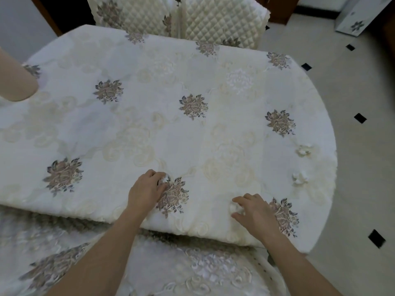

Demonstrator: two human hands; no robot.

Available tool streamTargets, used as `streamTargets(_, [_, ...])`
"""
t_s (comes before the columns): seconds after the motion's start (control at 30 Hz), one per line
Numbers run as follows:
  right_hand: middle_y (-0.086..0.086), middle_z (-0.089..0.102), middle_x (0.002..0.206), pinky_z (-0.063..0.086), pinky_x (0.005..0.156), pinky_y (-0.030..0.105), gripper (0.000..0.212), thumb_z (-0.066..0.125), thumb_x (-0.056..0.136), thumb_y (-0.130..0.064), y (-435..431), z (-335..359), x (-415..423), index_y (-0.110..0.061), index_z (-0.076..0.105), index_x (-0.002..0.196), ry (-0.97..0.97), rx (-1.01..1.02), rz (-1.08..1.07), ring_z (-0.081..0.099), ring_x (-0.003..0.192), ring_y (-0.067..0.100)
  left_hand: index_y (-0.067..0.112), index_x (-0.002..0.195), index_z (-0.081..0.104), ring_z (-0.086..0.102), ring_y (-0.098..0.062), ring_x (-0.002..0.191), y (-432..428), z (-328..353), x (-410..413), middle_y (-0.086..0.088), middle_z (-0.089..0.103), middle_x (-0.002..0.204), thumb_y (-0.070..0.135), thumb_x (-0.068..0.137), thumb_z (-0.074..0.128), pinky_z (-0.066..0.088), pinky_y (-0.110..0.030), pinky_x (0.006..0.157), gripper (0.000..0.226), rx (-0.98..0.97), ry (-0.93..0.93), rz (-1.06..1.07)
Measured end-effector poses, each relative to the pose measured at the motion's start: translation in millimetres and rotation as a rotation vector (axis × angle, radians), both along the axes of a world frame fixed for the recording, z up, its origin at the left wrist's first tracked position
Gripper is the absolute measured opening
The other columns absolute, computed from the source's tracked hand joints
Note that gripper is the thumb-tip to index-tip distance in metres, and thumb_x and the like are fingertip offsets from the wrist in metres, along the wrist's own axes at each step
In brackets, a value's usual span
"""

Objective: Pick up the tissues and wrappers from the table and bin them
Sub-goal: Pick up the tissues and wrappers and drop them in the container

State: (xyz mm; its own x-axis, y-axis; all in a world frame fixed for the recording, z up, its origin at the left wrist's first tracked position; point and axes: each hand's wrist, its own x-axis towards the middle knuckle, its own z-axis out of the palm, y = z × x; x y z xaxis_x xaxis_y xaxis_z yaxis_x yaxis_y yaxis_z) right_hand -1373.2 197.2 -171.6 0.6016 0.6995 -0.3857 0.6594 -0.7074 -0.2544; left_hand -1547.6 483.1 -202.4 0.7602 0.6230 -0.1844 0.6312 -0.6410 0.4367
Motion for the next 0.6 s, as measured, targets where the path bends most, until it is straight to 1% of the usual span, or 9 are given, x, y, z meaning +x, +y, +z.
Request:
streamTargets(0.07, [-0.012,0.065,0.108,0.047,0.077,0.034,0.033,0.065,0.084,-0.043,-1.4,-5.7,-1.8,-0.032,0.065,0.115,-0.027,0.009,-0.021,0.054,0.102,0.018,0.023,0.112,0.067,0.061,-0.022,0.087,-1.8,-0.5,2.7,0.003,0.06,0.1,0.033,0.09,0.067,0.052,-0.037,0.064,0.024,0.01,-0.014,-0.007])
streamTargets(0.17, [-0.01,0.067,0.091,0.047,0.069,0.035,0.028,0.072,0.077,-0.042,-4.2,-14.4,-4.5,-0.028,0.069,0.101,-0.069,0.024,-0.059,0.058,0.087,0.02,0.018,0.103,0.068,0.061,-0.023,0.085,-4.0,-3.2,6.0,0.002,0.059,0.095,0.028,0.09,0.067,0.052,-0.038,0.062,0.017,0.013,-0.034,-0.008])
streamTargets(0.27, [-0.007,0.064,0.08,0.046,0.061,0.035,0.027,0.073,0.075,-0.044,-7.4,-20.3,-7.6,-0.025,0.065,0.092,-0.105,0.045,-0.073,0.058,0.078,0.022,0.015,0.1,0.067,0.059,-0.025,0.084,-5.8,-6.0,5.8,0.0,0.057,0.093,0.025,0.09,0.066,0.051,-0.039,0.062,0.014,0.011,-0.043,-0.003])
streamTargets(0.37, [-0.006,0.062,0.082,0.043,0.061,0.033,0.028,0.063,0.084,-0.05,-8.6,-18.2,-11.9,-0.025,0.058,0.097,-0.074,0.032,-0.116,0.055,0.082,0.019,0.015,0.102,0.065,0.055,-0.024,0.09,-10.8,-4.9,4.4,-0.003,0.056,0.098,0.026,0.092,0.065,0.052,-0.043,0.063,0.015,0.017,-0.042,0.017])
streamTargets(0.43, [-0.006,0.061,0.083,0.043,0.061,0.032,0.03,0.058,0.087,-0.052,-8.9,-14.7,-14.3,-0.025,0.054,0.1,0.0,0.031,-0.173,0.055,0.082,0.018,0.017,0.103,0.063,0.055,-0.024,0.088,-15.6,0.0,4.9,-0.002,0.057,0.094,0.028,0.094,0.062,0.05,-0.04,0.064,0.014,0.0,-0.06,0.023])
streamTargets(0.53, [-0.008,0.061,0.084,0.047,0.063,0.032,0.03,0.06,0.086,-0.05,-5.6,-4.1,-13.6,-0.025,0.054,0.101,0.154,0.128,-0.335,0.058,0.078,0.016,0.02,0.101,0.061,0.055,-0.019,0.08,-25.1,13.7,8.3,0.003,0.058,0.085,0.032,0.096,0.058,0.044,-0.034,0.064,0.013,-0.081,-0.116,0.068])
streamTargets(0.6, [-0.01,0.061,0.085,0.044,0.058,0.028,0.028,0.062,0.086,-0.048,-1.5,7.3,-9.4,-0.025,0.055,0.101,0.194,0.206,-0.399,0.059,0.075,0.012,0.023,0.099,0.062,0.057,-0.014,0.075,-32.1,26.3,12.9,0.007,0.062,0.085,0.035,0.096,0.057,0.044,-0.032,0.064,0.013,-0.142,-0.159,0.117])
